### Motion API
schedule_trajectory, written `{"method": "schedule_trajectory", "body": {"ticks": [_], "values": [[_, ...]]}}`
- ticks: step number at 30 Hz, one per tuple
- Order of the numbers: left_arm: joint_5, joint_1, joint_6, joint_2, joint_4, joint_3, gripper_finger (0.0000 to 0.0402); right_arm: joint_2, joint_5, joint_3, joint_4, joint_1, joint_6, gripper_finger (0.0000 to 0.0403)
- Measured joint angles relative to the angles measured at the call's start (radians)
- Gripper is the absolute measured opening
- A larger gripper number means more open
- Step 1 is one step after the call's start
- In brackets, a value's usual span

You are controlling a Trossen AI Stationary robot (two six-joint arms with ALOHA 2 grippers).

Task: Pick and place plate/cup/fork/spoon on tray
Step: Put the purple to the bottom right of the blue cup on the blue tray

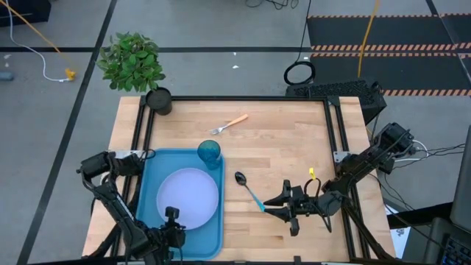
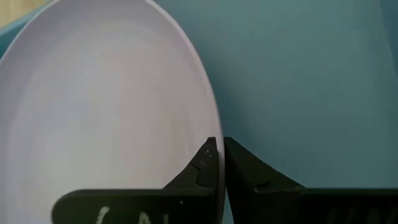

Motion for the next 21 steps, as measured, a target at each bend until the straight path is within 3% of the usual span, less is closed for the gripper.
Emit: {"method": "schedule_trajectory", "body": {"ticks": [21], "values": [[0.003, 0.03, -0.022, 0.0, -0.022, -0.01, 0.002, 0.0, 0.0, 0.0, 0.0, -0.004, 0.003, 0.0104]]}}
